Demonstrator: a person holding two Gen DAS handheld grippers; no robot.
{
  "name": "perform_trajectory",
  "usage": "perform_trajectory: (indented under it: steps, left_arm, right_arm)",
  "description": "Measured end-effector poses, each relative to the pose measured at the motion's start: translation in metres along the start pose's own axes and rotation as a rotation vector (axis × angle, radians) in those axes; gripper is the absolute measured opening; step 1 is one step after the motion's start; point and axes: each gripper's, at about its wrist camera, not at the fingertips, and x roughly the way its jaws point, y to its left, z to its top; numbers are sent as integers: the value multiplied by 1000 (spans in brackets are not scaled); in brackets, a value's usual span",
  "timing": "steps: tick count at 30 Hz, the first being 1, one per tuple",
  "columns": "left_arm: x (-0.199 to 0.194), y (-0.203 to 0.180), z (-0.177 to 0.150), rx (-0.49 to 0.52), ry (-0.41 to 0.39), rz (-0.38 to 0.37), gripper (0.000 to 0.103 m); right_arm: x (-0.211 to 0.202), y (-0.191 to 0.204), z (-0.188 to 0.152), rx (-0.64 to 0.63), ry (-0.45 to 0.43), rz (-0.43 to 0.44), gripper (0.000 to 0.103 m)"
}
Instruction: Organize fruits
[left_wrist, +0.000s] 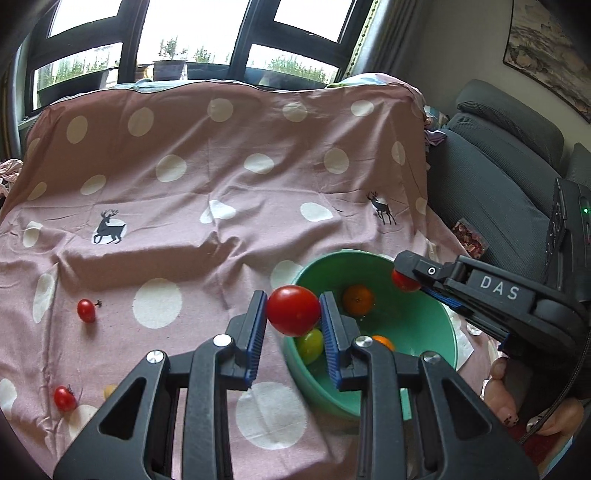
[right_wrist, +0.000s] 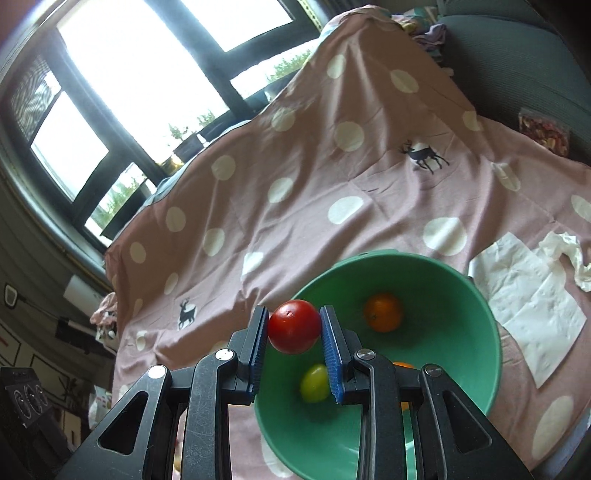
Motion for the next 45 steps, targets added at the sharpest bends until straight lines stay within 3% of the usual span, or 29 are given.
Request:
perform_trajectory:
  steps: [8,23,35,45]
  left_arm:
    - [27,-28,-2,49,61,-80,28]
    - [67,-48,-17,71,209,-184,28]
    - [80,-49,-25,70,276,-197,28]
    - [80,-48,-25,69,283,-199,29]
  right_arm:
    - [-3,-29,4,59,-8,-94,31]
    - [15,-58,2,114,66,-217,31]
    - [23,-64,0,112,101,-278,31]
    - [25,-63,0,105,116,-297,31]
